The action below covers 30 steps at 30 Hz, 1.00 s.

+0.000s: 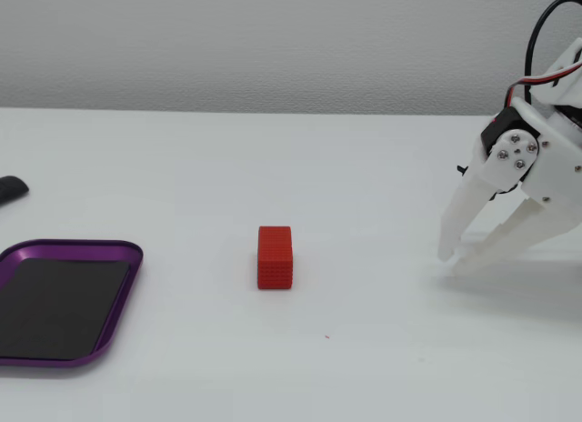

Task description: Pick up the cube and place it in the box.

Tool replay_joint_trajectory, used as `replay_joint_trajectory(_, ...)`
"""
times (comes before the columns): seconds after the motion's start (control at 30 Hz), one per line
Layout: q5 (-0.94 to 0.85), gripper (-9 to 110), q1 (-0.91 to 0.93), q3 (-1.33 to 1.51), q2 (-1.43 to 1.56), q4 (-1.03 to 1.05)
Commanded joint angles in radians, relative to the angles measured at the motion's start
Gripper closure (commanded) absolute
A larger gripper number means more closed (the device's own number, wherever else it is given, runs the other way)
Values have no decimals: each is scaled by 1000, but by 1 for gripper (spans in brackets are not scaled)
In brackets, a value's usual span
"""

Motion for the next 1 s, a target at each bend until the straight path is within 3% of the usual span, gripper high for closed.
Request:
replay_joint_trajectory(0.0,3,102,-3,5,112,-14)
replay_joint_trajectory(0.53,3,102,8,-6,107,-2)
replay_joint_trajectory(0.77,3,102,3,-181,97,-12)
replay_joint_trajectory(0.97,0,102,-3,-359,-204,-98)
